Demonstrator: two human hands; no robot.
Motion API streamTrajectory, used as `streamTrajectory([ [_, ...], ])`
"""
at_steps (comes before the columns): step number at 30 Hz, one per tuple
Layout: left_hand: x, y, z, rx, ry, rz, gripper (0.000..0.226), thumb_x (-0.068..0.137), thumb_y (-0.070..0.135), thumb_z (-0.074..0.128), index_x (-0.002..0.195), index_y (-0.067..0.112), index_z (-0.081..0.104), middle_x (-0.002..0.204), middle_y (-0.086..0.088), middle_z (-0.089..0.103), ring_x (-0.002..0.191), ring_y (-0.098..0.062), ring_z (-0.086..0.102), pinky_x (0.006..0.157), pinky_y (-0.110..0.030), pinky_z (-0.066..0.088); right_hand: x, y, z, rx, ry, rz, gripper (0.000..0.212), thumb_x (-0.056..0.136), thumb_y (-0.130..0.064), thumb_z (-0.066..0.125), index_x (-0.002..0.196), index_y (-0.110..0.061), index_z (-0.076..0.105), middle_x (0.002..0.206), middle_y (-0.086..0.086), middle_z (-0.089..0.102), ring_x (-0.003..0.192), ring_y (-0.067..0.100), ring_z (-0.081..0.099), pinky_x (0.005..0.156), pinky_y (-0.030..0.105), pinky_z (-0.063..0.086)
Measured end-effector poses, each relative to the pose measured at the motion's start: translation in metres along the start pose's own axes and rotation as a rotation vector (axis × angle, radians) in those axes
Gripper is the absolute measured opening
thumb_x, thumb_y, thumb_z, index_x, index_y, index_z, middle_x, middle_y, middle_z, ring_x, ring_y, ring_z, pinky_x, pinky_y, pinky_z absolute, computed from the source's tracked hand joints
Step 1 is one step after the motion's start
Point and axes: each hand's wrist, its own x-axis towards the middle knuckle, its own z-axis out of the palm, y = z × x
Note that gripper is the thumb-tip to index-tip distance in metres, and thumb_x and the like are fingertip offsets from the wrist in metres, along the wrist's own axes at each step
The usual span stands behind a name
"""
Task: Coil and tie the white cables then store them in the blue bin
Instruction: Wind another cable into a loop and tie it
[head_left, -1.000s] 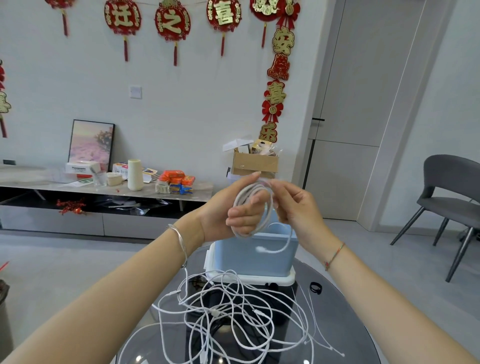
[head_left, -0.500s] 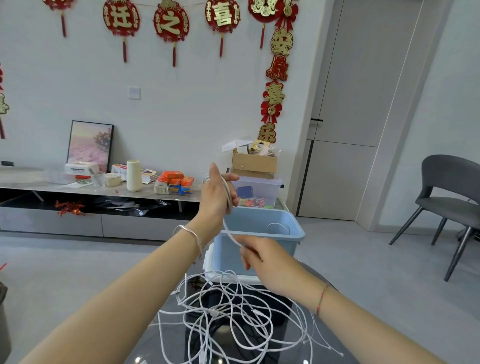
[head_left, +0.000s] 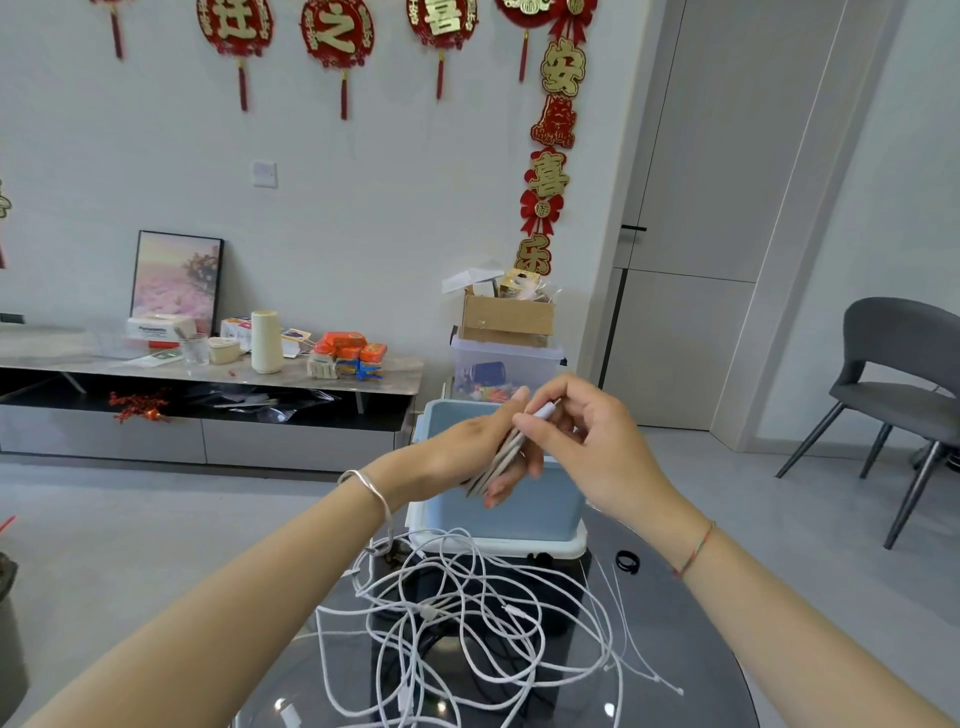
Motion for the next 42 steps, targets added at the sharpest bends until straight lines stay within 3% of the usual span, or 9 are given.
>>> streamTrajectory([
  [2,-0.001,0.003,0.001,-0.173,-0.147,-0.017,0.080,0.093,0.064,0.002,0.072,0.004,0.052,0.040,-0.003,0.037,0.036,-0.015,0.036,0.043,-0.020,0.037,0.001,0.006,0.000,0.097,0.010,0.034,0.016,0.084,-0.013,0.068,0.082,-0.006,0.054,0.061,0.018,0.055,0.052,0.027,0.053,0.059,0.034,0.041],
  [9,0.000,0.004,0.008,-0.442,-0.357,-0.066,0.078,0.085,0.075,0.008,0.066,0.009,0.047,0.036,0.003,0.029,0.032,-0.009,0.026,0.036,-0.018,0.026,-0.005,0.009,0.002,0.273,0.060,0.071,0.018,0.084,-0.024,0.061,0.074,-0.011,0.054,0.063,-0.014,0.051,0.064,0.004,0.048,0.067,0.011,0.040],
  [18,0.012,-0.015,0.021,-0.787,-0.749,-0.059,0.060,0.089,0.065,0.033,0.068,0.014,0.057,0.036,0.008,0.035,0.034,-0.008,0.026,0.040,-0.016,0.029,-0.019,0.033,-0.009,0.304,-0.019,0.144,0.020,0.091,-0.028,0.051,0.072,-0.022,0.054,0.068,0.003,0.047,0.066,0.015,0.043,0.062,0.023,0.038],
  [22,0.024,-0.024,0.031,-0.842,-0.777,-0.053,0.057,0.095,0.055,0.027,0.068,0.017,0.059,0.040,0.007,0.029,0.035,-0.008,0.027,0.042,-0.016,0.026,-0.028,0.046,-0.007,0.303,0.048,0.141,0.016,0.090,-0.027,0.049,0.082,-0.014,0.052,0.077,0.011,0.047,0.073,0.021,0.045,0.068,0.025,0.040],
  [28,0.041,-0.036,0.044,-1.059,-0.805,-0.159,0.047,0.097,0.042,0.045,0.064,0.010,0.056,0.039,0.004,0.032,0.036,-0.011,0.030,0.045,-0.020,0.030,-0.049,0.067,-0.004,0.295,0.132,0.099,0.011,0.098,-0.029,0.044,0.104,-0.021,0.049,0.070,-0.007,0.065,0.072,0.006,0.060,0.073,0.019,0.046],
  [32,0.054,-0.040,0.059,-1.028,-0.730,-0.195,0.048,0.095,0.044,0.046,0.060,0.012,0.055,0.034,0.004,0.041,0.037,-0.010,0.029,0.045,-0.019,0.034,-0.060,0.080,-0.006,0.236,0.244,0.092,0.017,0.095,-0.040,0.046,0.104,-0.027,0.053,0.078,-0.002,0.066,0.074,0.010,0.063,0.073,0.023,0.049],
  [36,0.066,-0.046,0.073,-0.860,-0.376,-0.275,0.053,0.090,0.050,0.039,0.053,0.016,0.053,0.037,0.006,0.040,0.049,-0.011,0.042,0.055,-0.018,0.045,-0.073,0.098,-0.014,0.214,0.360,0.156,0.010,0.095,-0.034,0.047,0.101,-0.027,0.050,0.064,0.009,0.060,0.062,0.024,0.056,0.066,0.037,0.048],
  [39,0.080,-0.063,0.086,-0.761,-0.212,-0.268,0.046,0.094,0.046,0.042,0.066,0.014,0.061,0.052,0.003,0.052,0.066,-0.016,0.047,0.071,-0.024,0.051,-0.084,0.119,-0.020,0.146,0.455,0.189,0.003,0.096,-0.028,0.049,0.098,-0.026,0.050,0.063,0.001,0.052,0.058,0.009,0.047,0.060,0.022,0.041],
  [42,0.095,-0.079,0.109,-0.729,-0.031,-0.321,0.041,0.099,0.042,0.040,0.079,0.012,0.059,0.050,0.004,0.053,0.058,-0.012,0.045,0.067,-0.025,0.051,-0.095,0.142,-0.022,0.127,0.518,0.252,0.002,0.097,-0.025,0.049,0.096,-0.026,0.048,0.069,0.011,0.057,0.060,0.008,0.049,0.059,0.017,0.041],
])
